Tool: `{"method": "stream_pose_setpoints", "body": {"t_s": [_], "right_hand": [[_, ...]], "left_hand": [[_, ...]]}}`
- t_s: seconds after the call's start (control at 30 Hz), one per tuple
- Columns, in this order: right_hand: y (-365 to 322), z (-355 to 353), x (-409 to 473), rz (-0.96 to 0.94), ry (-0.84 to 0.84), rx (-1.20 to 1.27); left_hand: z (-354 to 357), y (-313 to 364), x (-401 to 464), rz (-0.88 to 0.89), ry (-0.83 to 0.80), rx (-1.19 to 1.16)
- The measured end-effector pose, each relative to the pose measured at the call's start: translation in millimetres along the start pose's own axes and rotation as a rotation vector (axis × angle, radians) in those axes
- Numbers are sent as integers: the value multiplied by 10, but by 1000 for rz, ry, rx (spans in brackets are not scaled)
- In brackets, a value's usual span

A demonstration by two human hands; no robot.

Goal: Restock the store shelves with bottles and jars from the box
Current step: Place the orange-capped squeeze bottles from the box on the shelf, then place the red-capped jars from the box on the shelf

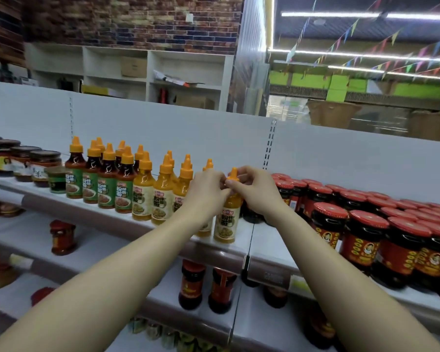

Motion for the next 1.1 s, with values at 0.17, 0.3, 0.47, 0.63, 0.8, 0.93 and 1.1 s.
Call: {"method": "stream_pose_setpoints", "body": {"t_s": [0.17, 0.3, 0.47, 0.63, 0.8, 0.93, 1.1], "right_hand": [[-165, -25, -191, 35, 23, -64], [-264, -69, -464, 148, 194, -26], [-321, 15, -1004, 229, 299, 68], [-396, 138, -1713, 251, 295, 127], [-265, 250, -2443, 329, 245, 152], [-9, 276, -2966, 354, 208, 136], [458, 189, -3667, 394, 159, 194]], "left_hand": [[-106, 13, -104, 5, 4, -56], [-268, 31, -273, 55, 20, -143], [-389, -32, -657, 37, 16, -388], [-219, -74, -1268, -57, -93, -658], [220, -178, -2064, -177, -194, -788], [526, -184, -2657, -273, -207, -822], [1012, -52, -3257, -372, -224, -777]]}}
Point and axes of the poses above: each hand's wrist, its own x-axis towards the middle knuckle, its own z-axis out of the palm, y = z × x, the point moved 3 cm from there along x, towards the middle knuckle, and after that the axes turned 12 degrees about -x, right-handed, at the moved point
